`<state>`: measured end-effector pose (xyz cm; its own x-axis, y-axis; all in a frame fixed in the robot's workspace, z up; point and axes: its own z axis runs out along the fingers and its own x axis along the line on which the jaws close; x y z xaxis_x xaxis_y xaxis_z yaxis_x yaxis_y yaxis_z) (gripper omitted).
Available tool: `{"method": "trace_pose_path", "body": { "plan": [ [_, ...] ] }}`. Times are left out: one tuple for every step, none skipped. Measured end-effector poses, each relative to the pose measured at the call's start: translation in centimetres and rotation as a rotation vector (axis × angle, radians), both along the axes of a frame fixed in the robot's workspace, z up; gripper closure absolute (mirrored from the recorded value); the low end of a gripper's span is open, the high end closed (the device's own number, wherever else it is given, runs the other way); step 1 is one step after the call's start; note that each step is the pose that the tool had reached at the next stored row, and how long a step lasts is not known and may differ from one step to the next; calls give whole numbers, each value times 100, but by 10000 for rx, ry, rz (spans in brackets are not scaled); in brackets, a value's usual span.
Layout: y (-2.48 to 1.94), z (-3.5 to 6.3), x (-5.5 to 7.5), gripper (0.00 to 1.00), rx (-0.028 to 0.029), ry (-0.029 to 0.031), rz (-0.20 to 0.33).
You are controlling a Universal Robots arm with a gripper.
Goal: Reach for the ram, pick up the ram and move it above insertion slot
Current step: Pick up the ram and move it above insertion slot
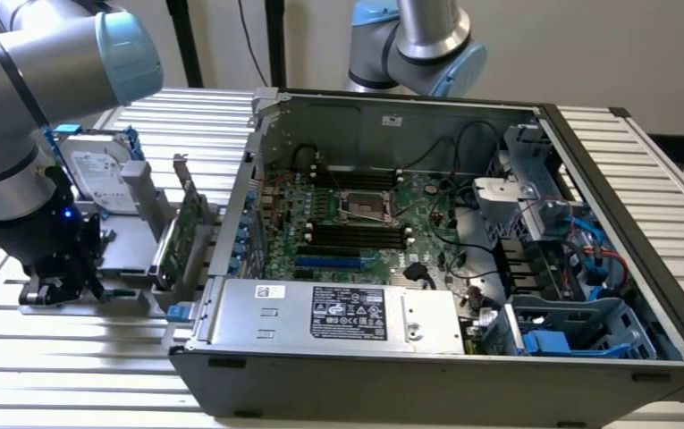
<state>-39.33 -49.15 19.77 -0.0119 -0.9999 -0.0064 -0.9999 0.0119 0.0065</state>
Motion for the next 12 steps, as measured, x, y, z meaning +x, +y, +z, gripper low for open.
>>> {"method": "trace_pose_path", "body": {
  "plan": [
    [0,0,0,85,0,0,0],
    [0,0,0,85,-1,0,0],
    [0,-1,0,86,0,0,0],
    [0,-1,0,86,0,0,0],
    [0,-1,0,86,1,-1,0],
    [0,-1,0,86,1,0,0],
    [0,-1,0,86,1,0,0],
    [0,-1,0,86,1,-1,0],
    [0,-1,0,86,1,-1,0],
    [0,-1,0,86,0,0,0],
    [0,-1,0,86,1,-1,0],
    [0,-1,0,86,0,-1,0]
  ]
}}
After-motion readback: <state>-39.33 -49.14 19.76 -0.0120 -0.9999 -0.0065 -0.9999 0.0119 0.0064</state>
